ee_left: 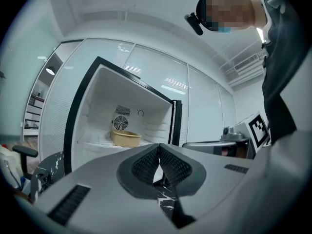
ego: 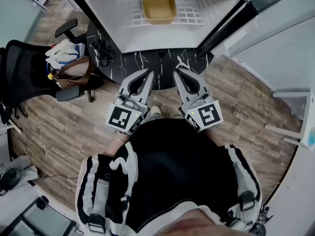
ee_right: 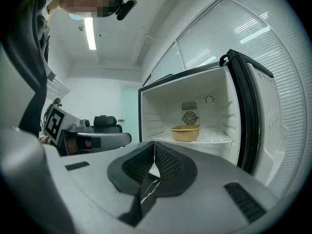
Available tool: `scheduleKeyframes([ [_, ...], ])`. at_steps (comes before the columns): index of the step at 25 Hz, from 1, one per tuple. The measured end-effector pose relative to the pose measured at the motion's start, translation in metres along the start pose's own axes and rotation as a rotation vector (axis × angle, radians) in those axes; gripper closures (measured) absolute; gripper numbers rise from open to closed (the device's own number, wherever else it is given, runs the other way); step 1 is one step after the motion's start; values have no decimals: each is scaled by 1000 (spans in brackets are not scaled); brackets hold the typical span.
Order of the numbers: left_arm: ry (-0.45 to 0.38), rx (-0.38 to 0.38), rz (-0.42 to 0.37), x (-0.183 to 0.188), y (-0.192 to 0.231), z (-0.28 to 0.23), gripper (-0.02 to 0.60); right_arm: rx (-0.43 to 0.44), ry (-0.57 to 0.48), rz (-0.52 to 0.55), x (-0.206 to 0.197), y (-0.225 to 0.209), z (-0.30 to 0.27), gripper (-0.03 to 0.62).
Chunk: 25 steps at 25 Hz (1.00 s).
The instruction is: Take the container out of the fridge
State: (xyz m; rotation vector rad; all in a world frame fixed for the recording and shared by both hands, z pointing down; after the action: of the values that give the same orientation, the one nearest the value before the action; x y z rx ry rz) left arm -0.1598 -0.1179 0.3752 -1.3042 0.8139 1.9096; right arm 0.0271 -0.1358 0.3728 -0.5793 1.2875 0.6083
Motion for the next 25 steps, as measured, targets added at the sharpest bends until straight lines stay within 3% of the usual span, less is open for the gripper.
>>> scheduleKeyframes([
  [25,2,-28,9,-3,12,-12,572,-45,-10,-6,-2,-8,-6,582],
])
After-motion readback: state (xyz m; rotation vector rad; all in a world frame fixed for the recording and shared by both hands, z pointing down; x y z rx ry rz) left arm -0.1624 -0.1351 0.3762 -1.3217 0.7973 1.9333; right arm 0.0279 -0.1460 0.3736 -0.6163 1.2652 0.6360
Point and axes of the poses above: the fingertips, and each gripper's own axes: z backward along the fingers, y to its left, x out of its top, the point moved 9 cm from there along z, backward along the fingers, and after that the axes turned 15 degrees about -y, right-handed, at the moved point
